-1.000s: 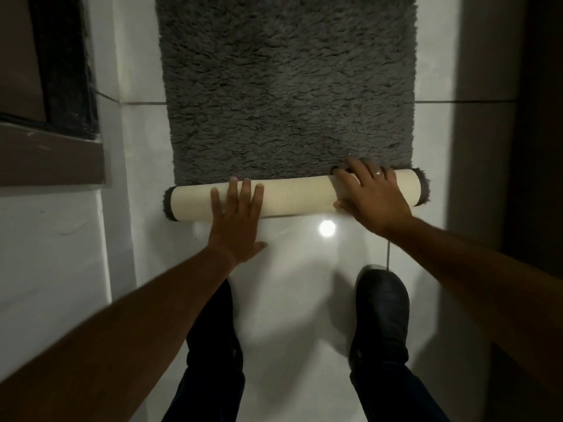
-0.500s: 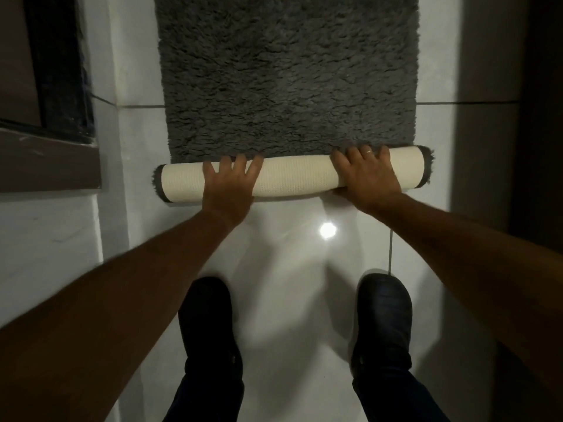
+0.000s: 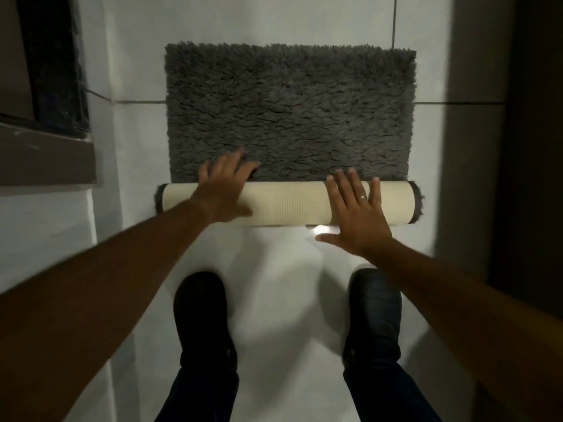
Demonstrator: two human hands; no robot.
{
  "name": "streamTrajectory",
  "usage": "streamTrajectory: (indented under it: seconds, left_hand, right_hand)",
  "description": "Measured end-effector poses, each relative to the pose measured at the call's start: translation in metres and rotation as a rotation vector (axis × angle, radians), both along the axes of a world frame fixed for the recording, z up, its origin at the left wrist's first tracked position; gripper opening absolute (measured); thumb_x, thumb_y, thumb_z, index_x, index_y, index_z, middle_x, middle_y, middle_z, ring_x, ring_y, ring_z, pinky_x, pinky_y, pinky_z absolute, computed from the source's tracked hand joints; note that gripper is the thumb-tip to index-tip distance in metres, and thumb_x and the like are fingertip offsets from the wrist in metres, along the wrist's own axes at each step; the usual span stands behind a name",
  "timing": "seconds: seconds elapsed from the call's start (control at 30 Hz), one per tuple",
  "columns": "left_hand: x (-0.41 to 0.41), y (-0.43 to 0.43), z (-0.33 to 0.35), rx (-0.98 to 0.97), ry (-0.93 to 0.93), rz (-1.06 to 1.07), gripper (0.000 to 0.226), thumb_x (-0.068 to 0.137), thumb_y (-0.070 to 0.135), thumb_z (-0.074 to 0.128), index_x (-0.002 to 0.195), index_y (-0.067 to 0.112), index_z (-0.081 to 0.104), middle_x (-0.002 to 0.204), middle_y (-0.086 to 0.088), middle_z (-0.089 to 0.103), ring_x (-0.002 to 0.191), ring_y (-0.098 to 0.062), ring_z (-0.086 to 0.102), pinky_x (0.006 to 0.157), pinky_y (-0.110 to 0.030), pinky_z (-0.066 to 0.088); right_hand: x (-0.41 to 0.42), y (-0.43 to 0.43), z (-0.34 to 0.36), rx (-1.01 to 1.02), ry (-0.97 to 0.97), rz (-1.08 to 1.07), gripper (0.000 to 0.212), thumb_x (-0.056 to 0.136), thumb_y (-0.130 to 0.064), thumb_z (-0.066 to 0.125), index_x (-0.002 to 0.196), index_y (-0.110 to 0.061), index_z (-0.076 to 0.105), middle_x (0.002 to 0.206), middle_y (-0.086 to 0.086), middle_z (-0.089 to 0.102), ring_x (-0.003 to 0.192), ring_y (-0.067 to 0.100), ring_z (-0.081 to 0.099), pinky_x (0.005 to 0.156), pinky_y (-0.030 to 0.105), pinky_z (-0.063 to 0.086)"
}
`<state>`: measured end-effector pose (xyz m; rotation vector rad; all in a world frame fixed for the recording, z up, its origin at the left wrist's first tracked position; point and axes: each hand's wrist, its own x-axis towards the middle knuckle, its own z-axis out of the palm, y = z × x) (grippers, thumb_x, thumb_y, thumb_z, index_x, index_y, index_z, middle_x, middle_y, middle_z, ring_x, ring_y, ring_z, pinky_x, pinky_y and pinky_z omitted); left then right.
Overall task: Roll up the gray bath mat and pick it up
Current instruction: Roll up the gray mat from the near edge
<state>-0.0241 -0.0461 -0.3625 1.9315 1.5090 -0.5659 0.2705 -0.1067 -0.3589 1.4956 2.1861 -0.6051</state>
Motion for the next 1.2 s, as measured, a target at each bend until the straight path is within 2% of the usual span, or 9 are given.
streamTrajectory:
  seconds: [0.13, 0.23, 0.33, 0.43, 0.53, 0.77, 0.97, 1.07, 1.2]
  left_hand:
    - [-0.014, -0.052, 0.004, 0.536, -0.097, -0.02, 0.063, 0.092, 0.041, 0.054, 0.148, 0.017, 0.04, 0.158, -0.018, 0.034, 0.147, -0.039, 0.026, 0.115, -0.066, 0.017]
    - [-0.012, -0.05, -0.001, 0.345, 0.01, -0.094, 0.1, 0.08, 0.072, 0.054, 0.155, 0.013, 0.025, 0.161, -0.021, 0.026, 0.149, -0.043, 0.018, 0.115, -0.07, 0.008]
    - [0.0, -0.019, -0.006, 0.282, 0.166, -0.101, 0.125, 0.062, 0.072, 0.074, 0.157, 0.015, 0.016, 0.159, -0.023, 0.027, 0.147, -0.046, 0.02, 0.112, -0.074, 0.007]
    - [0.001, 0.004, -0.007, 0.315, 0.17, -0.101, 0.1, 0.073, 0.05, 0.078, 0.153, 0.015, 0.03, 0.145, -0.02, 0.046, 0.132, -0.042, 0.042, 0.109, -0.072, 0.023]
    - [-0.001, 0.005, -0.005, 0.337, 0.142, -0.105, 0.077, 0.08, 0.044, 0.072, 0.145, 0.016, 0.042, 0.133, -0.017, 0.056, 0.118, -0.04, 0.051, 0.103, -0.065, 0.033]
    - [0.008, -0.042, 0.004, -0.229, 0.06, -0.016, 0.088, 0.077, 0.056, 0.071, 0.148, 0.029, 0.027, 0.151, -0.005, 0.04, 0.135, -0.035, 0.039, 0.11, -0.064, 0.027]
    - [0.008, 0.01, 0.002, -0.492, 0.0, -0.017, 0.099, 0.068, 0.048, 0.085, 0.148, 0.023, 0.032, 0.151, -0.011, 0.041, 0.135, -0.032, 0.039, 0.111, -0.047, 0.035]
    - [0.007, 0.017, 0.009, -0.219, 0.038, 0.071, 0.107, 0.066, 0.047, 0.086, 0.152, 0.032, 0.025, 0.155, -0.012, 0.028, 0.141, -0.036, 0.025, 0.112, -0.058, 0.023]
    - [0.001, -0.019, 0.017, 0.384, -0.156, 0.145, 0.068, 0.076, 0.026, 0.077, 0.137, 0.022, 0.049, 0.143, -0.01, 0.047, 0.138, -0.033, 0.038, 0.113, -0.064, 0.024]
  right_hand:
    - [-0.006, 0.06, -0.009, 0.023, -0.05, -0.037, 0.131, 0.065, -0.096, 0.037, 0.158, -0.011, 0.001, 0.167, 0.018, -0.002, 0.152, 0.038, -0.007, 0.115, 0.072, -0.003]
    - [0.0, 0.065, -0.003, 0.119, 0.044, 0.034, 0.115, 0.077, -0.09, 0.03, 0.158, -0.012, 0.009, 0.166, 0.018, 0.009, 0.153, 0.038, 0.004, 0.115, 0.072, 0.004]
    - [-0.003, 0.05, 0.002, 0.165, 0.065, 0.046, 0.107, 0.081, -0.082, 0.042, 0.157, -0.011, 0.015, 0.163, 0.02, 0.02, 0.151, 0.041, 0.013, 0.116, 0.071, 0.006]
    - [-0.013, 0.06, 0.002, 0.135, -0.014, 0.004, 0.112, 0.071, -0.069, 0.069, 0.153, -0.008, 0.022, 0.154, 0.023, 0.034, 0.143, 0.043, 0.029, 0.115, 0.07, 0.011]
    - [-0.017, 0.071, 0.004, 0.166, -0.023, 0.005, 0.089, 0.075, -0.049, 0.076, 0.143, -0.008, 0.037, 0.138, 0.021, 0.05, 0.127, 0.042, 0.046, 0.109, 0.068, 0.028]
    - [0.005, 0.037, 0.014, -0.127, 0.025, 0.062, 0.098, 0.072, -0.06, 0.075, 0.149, -0.019, 0.03, 0.149, 0.011, 0.045, 0.136, 0.034, 0.04, 0.115, 0.061, 0.024]
    - [0.011, -0.002, 0.013, 0.031, -0.012, 0.087, 0.119, 0.072, -0.078, 0.059, 0.158, -0.008, 0.014, 0.164, 0.023, 0.017, 0.151, 0.042, 0.01, 0.116, 0.071, 0.009]
    - [0.005, 0.038, 0.0, 0.026, -0.033, 0.097, 0.121, 0.073, -0.09, 0.04, 0.158, -0.011, 0.005, 0.166, 0.02, 0.006, 0.153, 0.039, 0.001, 0.116, 0.071, 0.004]
    - [0.01, 0.098, -0.004, 0.02, -0.029, 0.18, 0.121, 0.071, -0.097, 0.011, 0.158, -0.014, 0.002, 0.167, 0.016, 0.0, 0.153, 0.037, -0.002, 0.116, 0.071, 0.0]
